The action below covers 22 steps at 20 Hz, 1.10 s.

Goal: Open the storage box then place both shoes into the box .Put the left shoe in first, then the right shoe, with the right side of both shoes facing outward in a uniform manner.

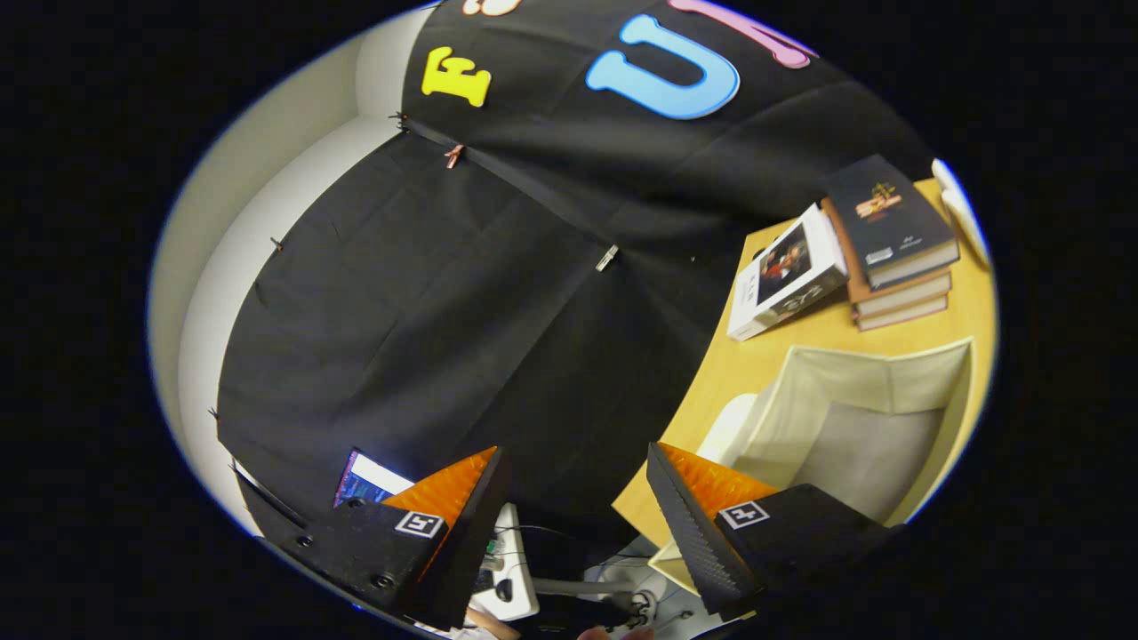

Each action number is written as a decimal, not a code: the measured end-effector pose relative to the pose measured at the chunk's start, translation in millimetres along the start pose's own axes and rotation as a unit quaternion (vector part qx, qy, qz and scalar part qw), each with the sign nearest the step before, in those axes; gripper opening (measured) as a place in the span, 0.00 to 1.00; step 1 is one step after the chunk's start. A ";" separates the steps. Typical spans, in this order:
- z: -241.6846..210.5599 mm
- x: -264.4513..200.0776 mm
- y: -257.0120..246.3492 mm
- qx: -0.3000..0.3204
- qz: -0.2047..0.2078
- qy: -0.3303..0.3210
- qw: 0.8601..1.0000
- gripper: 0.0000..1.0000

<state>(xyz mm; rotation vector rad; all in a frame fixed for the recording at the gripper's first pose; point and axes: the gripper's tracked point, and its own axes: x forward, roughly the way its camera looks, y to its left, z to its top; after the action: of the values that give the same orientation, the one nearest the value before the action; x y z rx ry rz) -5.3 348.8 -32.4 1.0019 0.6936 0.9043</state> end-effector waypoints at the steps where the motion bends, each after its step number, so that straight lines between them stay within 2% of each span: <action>1: 3.5 -14.9 -8.2 -0.021 -0.017 -0.010 1.000 0.96; 5: 5.1 -82.5 -51.3 -0.116 -0.108 -0.027 0.987 0.96; 7: 10.6 -118.8 -69.5 -0.139 -0.151 -0.041 0.978 0.96; 11: 0.5 -187.7 -120.0 -0.132 -0.237 -0.058 0.961 0.96; 14: -17.9 -234.1 -172.9 -0.114 -0.317 -0.043 0.941 0.96; 19: -49.2 -291.2 -247.4 -0.098 -0.413 -0.011 0.905 0.96; 20: -58.3 -296.6 -260.9 -0.090 -0.426 -0.001 0.900 0.95; 22: -74.2 -306.0 -285.2 -0.072 -0.447 0.021 0.891 0.85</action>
<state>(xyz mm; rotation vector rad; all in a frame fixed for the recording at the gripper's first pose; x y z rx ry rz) -121.1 37.5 -297.2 0.4263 0.9859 0.1539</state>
